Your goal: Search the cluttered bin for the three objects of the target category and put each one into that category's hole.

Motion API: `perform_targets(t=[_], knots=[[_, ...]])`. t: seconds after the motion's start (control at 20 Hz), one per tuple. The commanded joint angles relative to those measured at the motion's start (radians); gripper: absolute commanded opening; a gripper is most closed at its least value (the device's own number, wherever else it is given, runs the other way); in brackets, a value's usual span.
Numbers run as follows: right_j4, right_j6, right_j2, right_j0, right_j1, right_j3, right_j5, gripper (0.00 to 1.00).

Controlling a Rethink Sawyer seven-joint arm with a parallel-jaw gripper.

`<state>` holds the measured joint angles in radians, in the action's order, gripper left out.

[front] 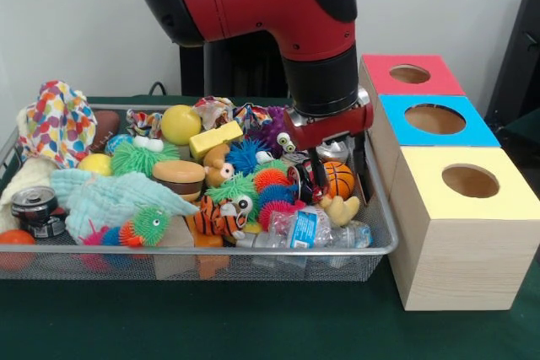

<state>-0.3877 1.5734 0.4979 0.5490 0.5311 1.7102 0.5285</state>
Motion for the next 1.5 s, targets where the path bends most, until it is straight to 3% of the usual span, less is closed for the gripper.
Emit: perform_targets(t=[0.05,0.65,1.5], knots=[[-0.018,0.081,0.001,-0.007,-0.021,0.008,-0.083,1.00],[-0.031,0.058,-0.020,-0.026,-0.014,-0.041,-0.083,1.00],[-0.075,0.035,-0.056,-0.038,0.007,-0.043,-0.135,1.00]])
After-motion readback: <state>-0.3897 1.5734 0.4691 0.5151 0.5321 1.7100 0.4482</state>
